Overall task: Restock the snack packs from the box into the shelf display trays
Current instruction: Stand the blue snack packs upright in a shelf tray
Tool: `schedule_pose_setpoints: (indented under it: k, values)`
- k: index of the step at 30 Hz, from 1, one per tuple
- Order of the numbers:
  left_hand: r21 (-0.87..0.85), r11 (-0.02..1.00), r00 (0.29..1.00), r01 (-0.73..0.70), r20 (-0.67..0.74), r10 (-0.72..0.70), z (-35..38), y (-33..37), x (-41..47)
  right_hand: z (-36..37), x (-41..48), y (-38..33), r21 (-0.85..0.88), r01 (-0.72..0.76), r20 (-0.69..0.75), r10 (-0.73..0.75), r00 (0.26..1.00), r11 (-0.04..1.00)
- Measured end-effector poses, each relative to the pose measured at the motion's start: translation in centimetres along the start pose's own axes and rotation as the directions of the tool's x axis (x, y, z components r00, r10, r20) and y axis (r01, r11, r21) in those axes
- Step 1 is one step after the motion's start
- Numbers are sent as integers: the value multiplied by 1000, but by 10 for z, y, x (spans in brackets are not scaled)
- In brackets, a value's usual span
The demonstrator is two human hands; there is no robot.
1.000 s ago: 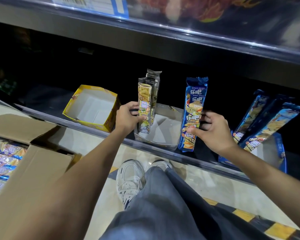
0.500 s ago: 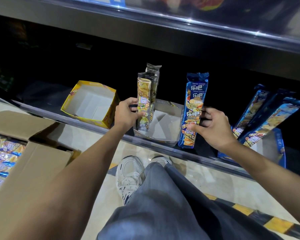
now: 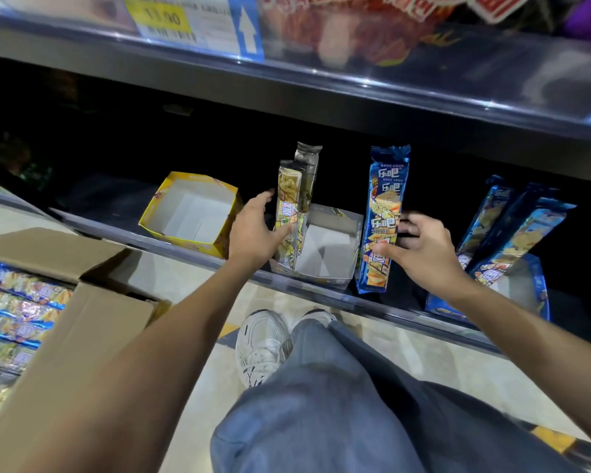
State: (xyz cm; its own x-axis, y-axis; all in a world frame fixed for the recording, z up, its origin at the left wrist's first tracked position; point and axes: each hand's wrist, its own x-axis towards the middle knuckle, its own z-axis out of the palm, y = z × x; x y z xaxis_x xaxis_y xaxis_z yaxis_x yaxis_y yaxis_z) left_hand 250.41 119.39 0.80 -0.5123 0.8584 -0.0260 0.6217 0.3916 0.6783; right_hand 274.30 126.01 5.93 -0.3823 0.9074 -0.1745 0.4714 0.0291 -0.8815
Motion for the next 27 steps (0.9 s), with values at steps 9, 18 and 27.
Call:
schedule_pose_setpoints:
  k: [9, 18, 27]
  values:
    - [348, 871, 923, -347, 294, 249, -26, 62, -29, -38, -33, -17, 37, -70, -26, 71, 997, 997]
    - [427, 778, 864, -460, 419, 280, -14, 147, -67, -96, -71, -11, -77, -120, -131, 109, 985, 990]
    - [397, 752, 808, -526, 508, 297, 45, 175, -80, -136, -65, 27, -94, -213, -296, 177, 939, 973]
